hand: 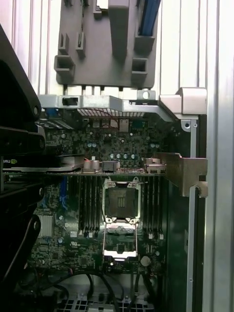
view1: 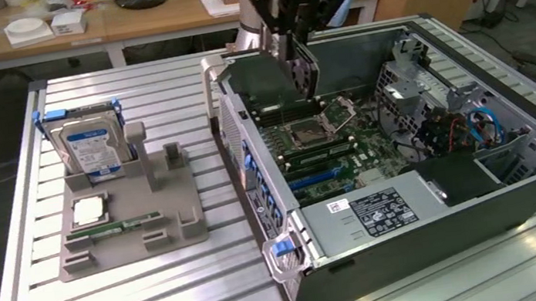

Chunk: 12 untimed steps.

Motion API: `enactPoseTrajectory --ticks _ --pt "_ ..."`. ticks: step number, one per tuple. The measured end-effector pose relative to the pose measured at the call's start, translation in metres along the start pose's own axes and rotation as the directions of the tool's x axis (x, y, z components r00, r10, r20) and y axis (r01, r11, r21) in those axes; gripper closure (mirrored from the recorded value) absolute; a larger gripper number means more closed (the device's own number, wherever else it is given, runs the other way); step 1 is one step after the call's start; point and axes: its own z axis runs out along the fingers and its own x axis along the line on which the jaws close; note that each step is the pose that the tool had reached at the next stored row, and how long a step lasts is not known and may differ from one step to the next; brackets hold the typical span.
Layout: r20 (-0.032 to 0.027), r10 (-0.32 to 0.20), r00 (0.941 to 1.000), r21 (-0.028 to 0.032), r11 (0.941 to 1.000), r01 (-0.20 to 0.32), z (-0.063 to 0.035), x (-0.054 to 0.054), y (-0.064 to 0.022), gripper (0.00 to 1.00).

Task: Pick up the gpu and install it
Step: 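Pick up the gpu and move the gpu toward the slot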

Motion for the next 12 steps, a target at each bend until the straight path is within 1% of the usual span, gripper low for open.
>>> enactPoseTrajectory --ticks 12 --pt "-0.0115 -0.002 0.9999 0.0001 1.0000 0.002 -0.0012 -0.040 0.0002 0.74"
